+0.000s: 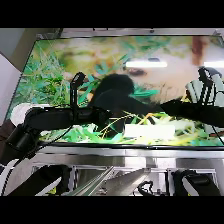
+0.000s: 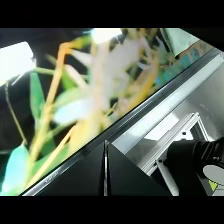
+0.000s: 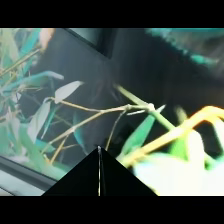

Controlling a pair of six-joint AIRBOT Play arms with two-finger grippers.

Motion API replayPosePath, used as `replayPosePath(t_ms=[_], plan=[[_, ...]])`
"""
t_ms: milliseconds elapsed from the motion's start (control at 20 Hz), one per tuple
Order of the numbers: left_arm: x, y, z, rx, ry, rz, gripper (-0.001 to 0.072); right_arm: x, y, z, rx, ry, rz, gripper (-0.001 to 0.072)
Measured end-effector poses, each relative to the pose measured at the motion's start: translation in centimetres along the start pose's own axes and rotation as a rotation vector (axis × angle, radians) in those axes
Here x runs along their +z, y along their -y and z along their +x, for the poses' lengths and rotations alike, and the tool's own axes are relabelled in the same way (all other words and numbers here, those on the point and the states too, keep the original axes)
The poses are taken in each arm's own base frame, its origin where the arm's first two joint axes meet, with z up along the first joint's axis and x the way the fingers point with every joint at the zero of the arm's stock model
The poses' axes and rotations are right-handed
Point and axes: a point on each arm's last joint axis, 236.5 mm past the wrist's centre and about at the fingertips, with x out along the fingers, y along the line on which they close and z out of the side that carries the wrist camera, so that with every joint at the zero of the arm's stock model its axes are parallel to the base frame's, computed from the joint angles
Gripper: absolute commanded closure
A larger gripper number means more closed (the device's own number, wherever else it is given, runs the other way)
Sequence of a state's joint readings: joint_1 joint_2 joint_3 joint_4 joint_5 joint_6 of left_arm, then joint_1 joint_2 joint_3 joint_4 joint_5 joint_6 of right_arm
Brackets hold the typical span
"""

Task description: Fold the shirts.

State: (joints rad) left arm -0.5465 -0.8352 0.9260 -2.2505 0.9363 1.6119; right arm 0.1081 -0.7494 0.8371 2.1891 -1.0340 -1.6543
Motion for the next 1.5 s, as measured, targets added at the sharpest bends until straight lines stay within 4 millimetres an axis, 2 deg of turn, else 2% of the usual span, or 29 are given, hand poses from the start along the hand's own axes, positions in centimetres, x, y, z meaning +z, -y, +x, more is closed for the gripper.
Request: replayPosePath(t_ms=[100, 200, 250, 300, 350, 500, 650, 750, 950, 1150, 1200, 1300, 1400, 1500], plan=[[0.2, 0.0, -0.5, 0.008, 0.016, 0.016, 0.069, 0.0, 0.0, 0.0, 0.0, 0.0, 0.0, 0.0688], [0.9, -1.3, -1.4, 0.061, 0.046, 0.034, 0.0689, 0.0, 0.0, 0.0, 0.0, -0.001, 0.0, 0.0688], [1.5, -3.0, -2.2, 0.12, 0.069, 0.031, 0.0553, 0.0, 0.0, 0.0, 0.0, -0.001, 0.0, 0.0688], [2.1, -5.0, -3.1, 0.189, 0.089, 0.026, 0.0084, 0.0, 0.0, 0.0, 0.0, -0.001, 0.0, 0.0688], [2.9, -7.5, -4.3, 0.273, 0.109, 0.022, 0.0008, 0.0, 0.0, 0.0, 0.0, -0.001, -0.001, 0.0688], [3.6, -17.5, -9.5, 0.604, 0.091, -0.023, 0.0007, 0.0, 0.0, 0.0, 0.0, -0.002, 0.0, 0.0688], [1.2, -27.7, -15.0, 0.888, -0.009, -0.149, 0.0008, 0.0, 0.0, 0.0, 0.0, -0.002, 0.0, 0.0688], [-0.9, -33.4, -17.8, 1.004, -0.066, -0.247, 0.0007, 0.0, 0.0, 0.0, 0.0, -0.002, 0.0, 0.0688], [-4.7, -42.9, -22.5, 1.129, -0.115, -0.434, 0.0008, 0.0, 0.0, 0.0, 0.0, -0.002, 0.0, 0.0688], [-9.4, -49.7, -25.9, 1.178, -0.146, -0.596, 0.0011, 0.0, 0.0, 0.0, 0.0, -0.002, 0.0, 0.0688], [-10.5, -50.9, -26.2, 1.177, -0.158, -0.625, 0.0083, 0.0, 0.0, 0.0, 0.0, -0.002, 0.0, 0.0688], [-12.4, -52.8, -26.5, 1.168, -0.182, -0.675, 0.0687, 0.0, 0.0, 0.0, -0.001, -0.001, 0.0, 0.0688], [-13.4, -54.1, -26.6, 1.161, -0.207, -0.704, 0.0689, 0.0, 0.0, 0.0, 0.0, -0.002, 0.0, 0.0688], [-13.3, -54.4, -26.7, 1.15, -0.232, -0.723, 0.069, 0.0, 0.0, 0.0, 0.0, -0.001, 0.0, 0.0688]])
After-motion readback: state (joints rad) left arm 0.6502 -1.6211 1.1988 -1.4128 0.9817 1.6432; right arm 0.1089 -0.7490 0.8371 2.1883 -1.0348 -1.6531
